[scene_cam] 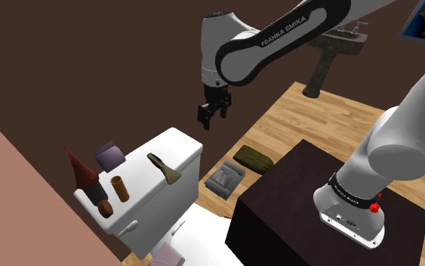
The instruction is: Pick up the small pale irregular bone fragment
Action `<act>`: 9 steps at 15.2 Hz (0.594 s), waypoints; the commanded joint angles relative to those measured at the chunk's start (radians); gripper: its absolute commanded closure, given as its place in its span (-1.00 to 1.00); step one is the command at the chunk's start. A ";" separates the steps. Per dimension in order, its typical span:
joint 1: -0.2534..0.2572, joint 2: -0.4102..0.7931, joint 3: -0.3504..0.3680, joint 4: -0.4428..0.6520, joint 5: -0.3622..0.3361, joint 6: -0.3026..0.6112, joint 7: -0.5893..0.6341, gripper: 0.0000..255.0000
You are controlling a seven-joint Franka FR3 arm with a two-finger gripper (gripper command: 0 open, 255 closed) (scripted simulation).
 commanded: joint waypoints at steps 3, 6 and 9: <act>0.022 0.163 0.020 0.088 -0.064 0.069 0.082 -1.00; 0.048 0.282 0.018 0.166 -0.115 0.103 0.137 -1.00; 0.082 0.400 0.008 0.255 -0.163 0.126 0.185 -1.00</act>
